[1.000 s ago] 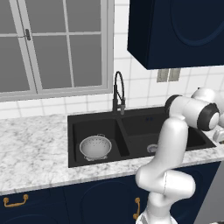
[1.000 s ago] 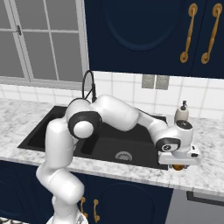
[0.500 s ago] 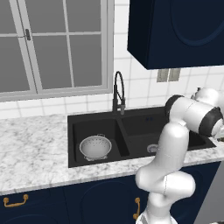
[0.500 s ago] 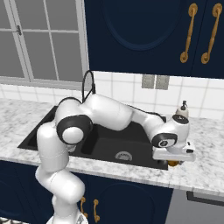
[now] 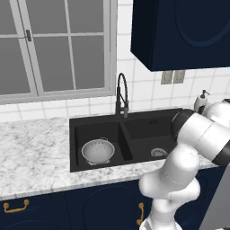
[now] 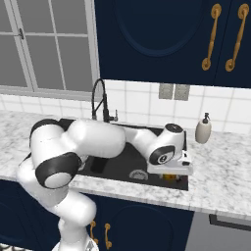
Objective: Put the colander in the sink, put the pear in the colander, and turn on the sink faucet and pour water over the colander.
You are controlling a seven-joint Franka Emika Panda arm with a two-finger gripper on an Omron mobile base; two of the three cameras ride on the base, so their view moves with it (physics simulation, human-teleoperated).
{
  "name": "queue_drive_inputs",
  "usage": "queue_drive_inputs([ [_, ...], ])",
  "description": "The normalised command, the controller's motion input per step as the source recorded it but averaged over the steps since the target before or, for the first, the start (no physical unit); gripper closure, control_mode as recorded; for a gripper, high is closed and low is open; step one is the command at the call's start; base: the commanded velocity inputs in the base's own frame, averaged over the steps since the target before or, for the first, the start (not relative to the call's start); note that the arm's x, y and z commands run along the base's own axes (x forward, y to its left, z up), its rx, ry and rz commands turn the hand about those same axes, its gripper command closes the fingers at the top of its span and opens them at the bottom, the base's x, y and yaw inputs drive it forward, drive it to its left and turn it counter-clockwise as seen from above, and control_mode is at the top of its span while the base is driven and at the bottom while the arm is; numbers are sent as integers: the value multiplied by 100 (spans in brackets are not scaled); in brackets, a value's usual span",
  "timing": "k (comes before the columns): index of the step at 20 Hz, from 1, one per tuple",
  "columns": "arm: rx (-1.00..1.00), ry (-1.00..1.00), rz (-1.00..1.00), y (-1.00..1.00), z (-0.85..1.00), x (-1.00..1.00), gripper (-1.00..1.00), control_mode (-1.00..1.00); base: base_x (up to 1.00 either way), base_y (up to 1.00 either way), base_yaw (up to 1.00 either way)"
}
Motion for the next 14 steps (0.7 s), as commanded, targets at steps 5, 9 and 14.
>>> queue_drive_inputs([
  [5,-3,0,0,100,1,1,100,-100,0,0,0],
  [9,-8,-1,-7,100,0,23,100,-100,0,0,0],
  [14,-1,0,-9,77,3,44,100,-100,0,0,0],
])
